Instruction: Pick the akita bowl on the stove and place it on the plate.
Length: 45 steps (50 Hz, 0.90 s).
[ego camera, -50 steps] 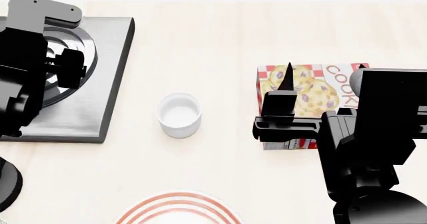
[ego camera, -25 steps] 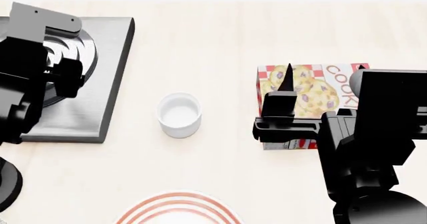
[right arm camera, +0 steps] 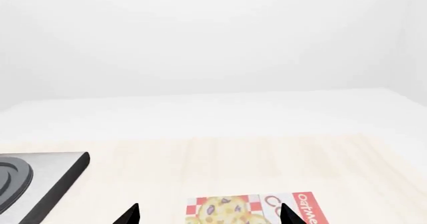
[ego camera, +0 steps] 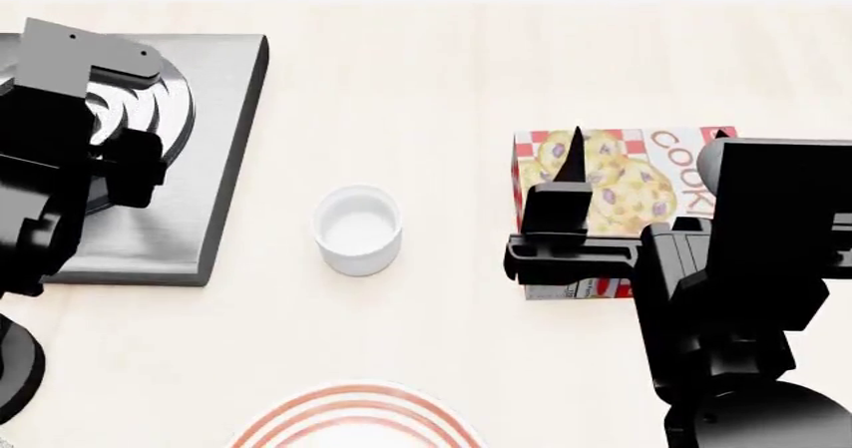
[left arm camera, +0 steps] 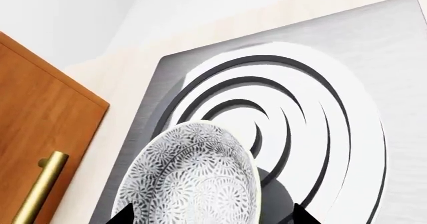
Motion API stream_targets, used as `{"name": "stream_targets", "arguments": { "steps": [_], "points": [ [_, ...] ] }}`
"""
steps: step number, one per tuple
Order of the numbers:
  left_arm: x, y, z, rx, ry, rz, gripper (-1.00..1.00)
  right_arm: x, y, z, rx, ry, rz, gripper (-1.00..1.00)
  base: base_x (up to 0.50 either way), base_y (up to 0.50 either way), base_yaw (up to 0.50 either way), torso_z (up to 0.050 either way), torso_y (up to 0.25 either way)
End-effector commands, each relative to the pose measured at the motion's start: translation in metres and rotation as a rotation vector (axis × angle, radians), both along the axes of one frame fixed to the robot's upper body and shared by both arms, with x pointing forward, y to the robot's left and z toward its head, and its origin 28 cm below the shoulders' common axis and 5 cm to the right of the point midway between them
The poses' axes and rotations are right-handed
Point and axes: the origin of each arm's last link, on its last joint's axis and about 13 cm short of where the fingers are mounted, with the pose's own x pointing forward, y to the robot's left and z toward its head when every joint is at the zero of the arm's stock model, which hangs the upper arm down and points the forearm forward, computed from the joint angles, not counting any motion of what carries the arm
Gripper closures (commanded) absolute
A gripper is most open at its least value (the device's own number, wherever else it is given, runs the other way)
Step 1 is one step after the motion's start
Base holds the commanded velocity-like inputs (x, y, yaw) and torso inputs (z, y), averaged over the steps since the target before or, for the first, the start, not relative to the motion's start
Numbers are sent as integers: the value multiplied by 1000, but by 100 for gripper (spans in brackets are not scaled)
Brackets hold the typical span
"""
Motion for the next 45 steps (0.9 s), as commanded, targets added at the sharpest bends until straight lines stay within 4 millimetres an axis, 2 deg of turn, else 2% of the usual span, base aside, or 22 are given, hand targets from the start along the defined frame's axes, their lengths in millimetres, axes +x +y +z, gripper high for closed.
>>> {"name": "stream_targets", "arguments": {
  "steps": [1,7,8,34,40,45],
  "points": [
    [0,-7,-3,-28,18,-34,-100,1,-2,1,23,-9,-4,-100,0,0,0,0,0],
    [0,-8,-4,-34,19,-44,-100,1,-2,1,23,-9,-3,-100,0,0,0,0,0],
    [0,-7,-4,-35,19,-46,100,1,-2,1,22,-9,-3,-100,0,0,0,0,0],
    [1,-8,-4,-46,9,-66,100,1,-1,2,25,-9,-6,-100,0,0,0,0,0],
    [3,-9,9,-66,-48,-46,100,1,-2,2,24,-9,-6,-100,0,0,0,0,0],
    [8,-10,31,-109,-143,-52,100,2,-2,0,26,-9,-7,-100,0,0,0,0,0]
  ]
}}
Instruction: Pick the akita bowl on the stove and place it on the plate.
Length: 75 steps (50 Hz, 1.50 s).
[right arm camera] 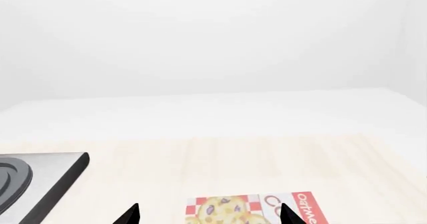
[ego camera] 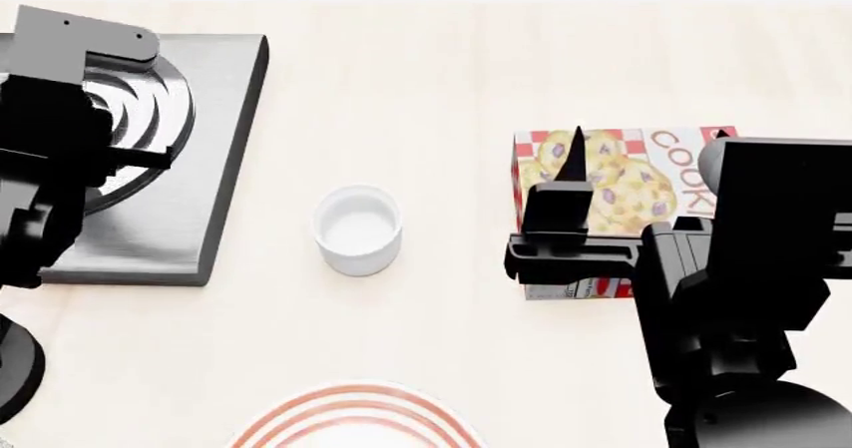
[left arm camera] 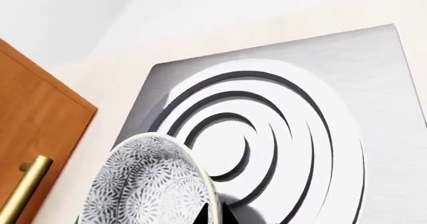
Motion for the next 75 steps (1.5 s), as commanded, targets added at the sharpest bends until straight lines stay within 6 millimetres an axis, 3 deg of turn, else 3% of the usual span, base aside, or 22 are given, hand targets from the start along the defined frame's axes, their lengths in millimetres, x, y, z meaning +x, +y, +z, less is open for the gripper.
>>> {"name": "stream_targets", "arguments": {
  "steps": [1,10,18,33,44,53,75],
  "points": [
    [7,-9,35,-60,-137,-31,100,2,-2,0,23,-10,-5,-100,0,0,0,0,0],
    [2,-20,102,-52,-382,-213,100,1,-2,0,20,-12,-5,-100,0,0,0,0,0],
    [-20,-22,122,115,-463,-460,100,2,-2,0,21,-11,-5,-100,0,0,0,0,0],
    [-68,-33,126,491,-555,-873,100,2,-2,-1,20,-13,-5,-100,0,0,0,0,0],
    [-108,-26,115,688,-551,-1098,100,1,-1,1,18,-14,-5,-100,0,0,0,0,0],
    [-138,-20,93,795,-484,-1252,100,2,-2,-1,16,-14,-5,-100,0,0,0,0,0],
    [-156,-5,68,953,-268,-1471,100,2,-2,0,16,-14,-5,-100,0,0,0,0,1]
  ]
}}
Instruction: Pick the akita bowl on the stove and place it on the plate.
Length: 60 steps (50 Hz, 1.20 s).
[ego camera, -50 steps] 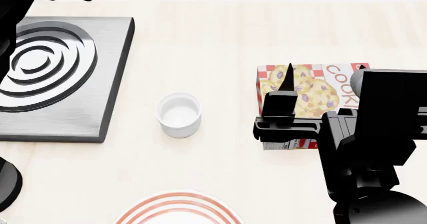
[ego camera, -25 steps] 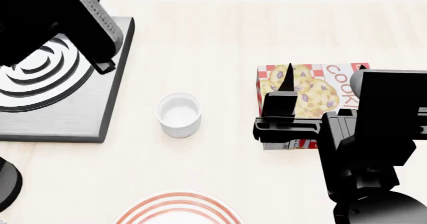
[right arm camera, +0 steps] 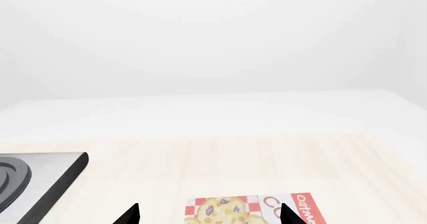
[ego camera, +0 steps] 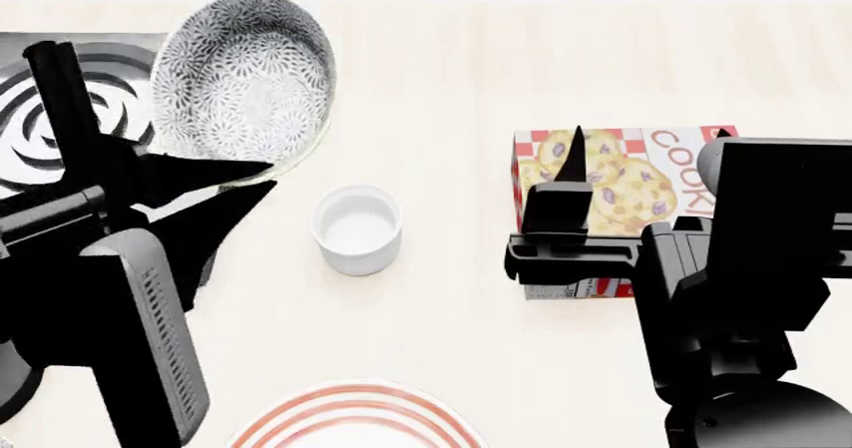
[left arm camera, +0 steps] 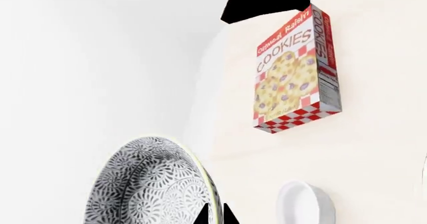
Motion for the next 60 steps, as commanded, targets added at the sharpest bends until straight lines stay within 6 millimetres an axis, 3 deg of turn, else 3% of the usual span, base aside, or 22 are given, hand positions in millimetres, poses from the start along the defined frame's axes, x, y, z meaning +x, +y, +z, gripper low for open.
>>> {"name": "stream_targets", "arguments": {
  "steps": [1,19,36,60],
  "points": [
    [-16,3,-4,159,40,-106,100,2,-2,1,23,-10,-3,-100,0,0,0,0,0],
    [-23,3,-15,281,133,-186,100,2,-2,-1,23,-11,-4,-100,0,0,0,0,1],
    [-43,-6,-33,368,164,-266,100,2,-2,0,22,-11,-5,-100,0,0,0,0,0],
    [-43,-11,-62,386,191,-270,100,2,-2,0,22,-12,-6,-100,0,0,0,0,0]
  ]
}}
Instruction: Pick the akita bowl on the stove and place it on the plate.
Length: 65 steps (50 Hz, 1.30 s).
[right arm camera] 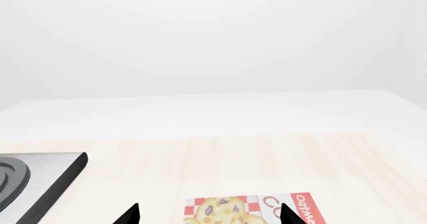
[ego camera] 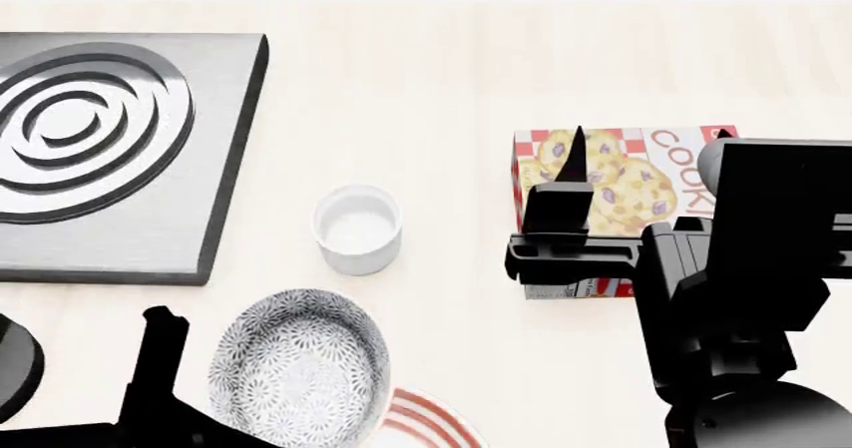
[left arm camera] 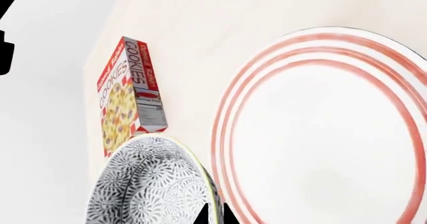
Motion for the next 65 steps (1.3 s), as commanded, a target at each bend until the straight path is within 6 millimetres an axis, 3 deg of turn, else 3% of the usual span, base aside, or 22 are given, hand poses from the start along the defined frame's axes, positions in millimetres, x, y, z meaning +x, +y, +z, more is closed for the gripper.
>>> {"name": "stream_targets", "arguments": {
  "steps": [1,16,65],
  "points": [
    [-5,-7,-7,8,-13,-33,100,2,-2,0,21,-11,-4,-100,0,0,0,0,0],
    [-14,-14,-18,20,-7,-59,100,2,-2,1,20,-11,-4,-100,0,0,0,0,1],
    [-17,-27,-41,6,19,-72,100,2,-2,0,22,-9,-1,-100,0,0,0,0,0]
  ]
}}
